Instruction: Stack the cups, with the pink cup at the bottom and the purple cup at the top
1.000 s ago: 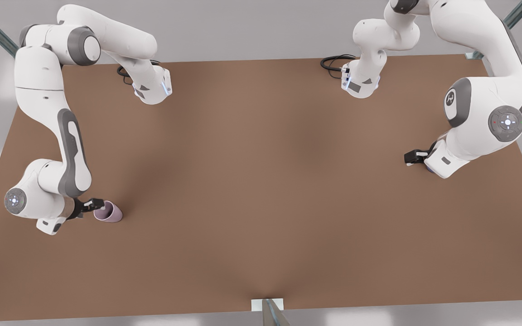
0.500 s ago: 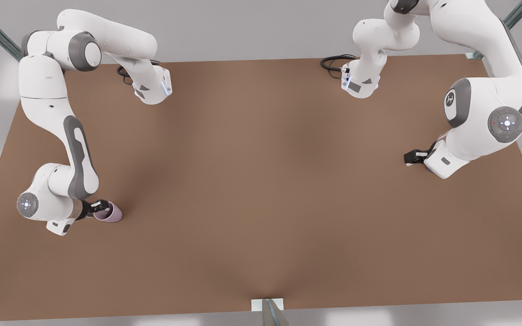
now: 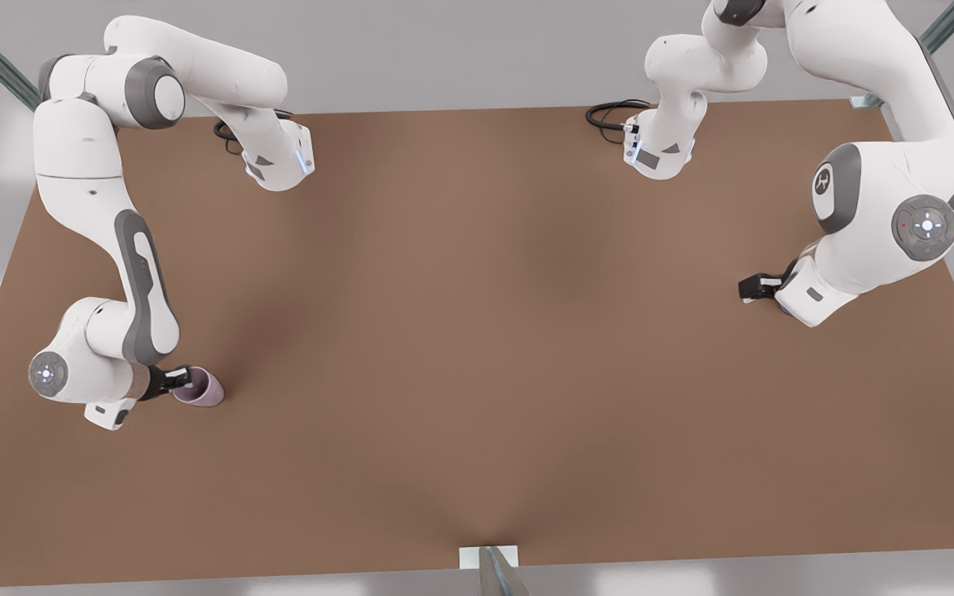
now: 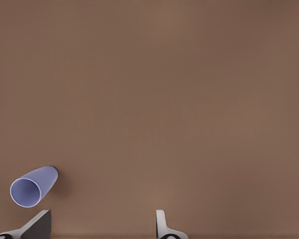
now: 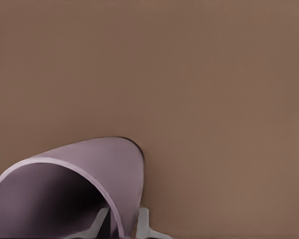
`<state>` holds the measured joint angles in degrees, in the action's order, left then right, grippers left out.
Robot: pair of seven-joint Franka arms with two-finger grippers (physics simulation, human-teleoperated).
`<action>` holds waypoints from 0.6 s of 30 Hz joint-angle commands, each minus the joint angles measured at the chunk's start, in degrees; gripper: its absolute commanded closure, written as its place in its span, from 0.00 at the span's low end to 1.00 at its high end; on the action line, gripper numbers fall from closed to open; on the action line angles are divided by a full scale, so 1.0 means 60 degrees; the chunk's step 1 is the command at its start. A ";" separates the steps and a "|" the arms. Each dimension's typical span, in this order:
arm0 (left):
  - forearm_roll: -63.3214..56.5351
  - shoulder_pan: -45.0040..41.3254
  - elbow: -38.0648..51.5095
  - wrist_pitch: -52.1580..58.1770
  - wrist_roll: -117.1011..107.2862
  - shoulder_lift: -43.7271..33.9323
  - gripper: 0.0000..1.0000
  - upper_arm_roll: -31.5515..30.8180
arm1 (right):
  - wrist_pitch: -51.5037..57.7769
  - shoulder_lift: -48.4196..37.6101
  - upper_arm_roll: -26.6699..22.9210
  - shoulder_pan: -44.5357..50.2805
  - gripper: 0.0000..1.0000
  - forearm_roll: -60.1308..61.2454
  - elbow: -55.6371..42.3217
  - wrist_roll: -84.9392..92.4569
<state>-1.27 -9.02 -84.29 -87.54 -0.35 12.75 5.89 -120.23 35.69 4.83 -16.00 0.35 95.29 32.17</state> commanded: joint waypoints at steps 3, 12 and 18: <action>0.0007 -0.0005 0.0000 0.0000 0.0000 -0.0001 0.00 0.0000 | 0.0014 -0.0030 0.0000 0.0000 0.79 0.0000 -0.0003 0.0015; -0.0008 -0.0005 0.0000 0.0073 -0.0029 -0.0059 0.00 0.0000 | 0.0028 -0.0103 0.0073 0.0073 0.79 0.0000 -0.0106 -0.0161; -0.0008 -0.0005 -0.0015 0.0088 -0.0161 -0.0118 0.00 0.0000 | 0.1200 -0.1011 0.0088 0.1596 0.79 -0.0058 -0.0545 -0.2562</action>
<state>-1.31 -9.07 -84.45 -87.01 -1.32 12.05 5.89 -111.73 28.96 5.36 -5.02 0.30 91.82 13.71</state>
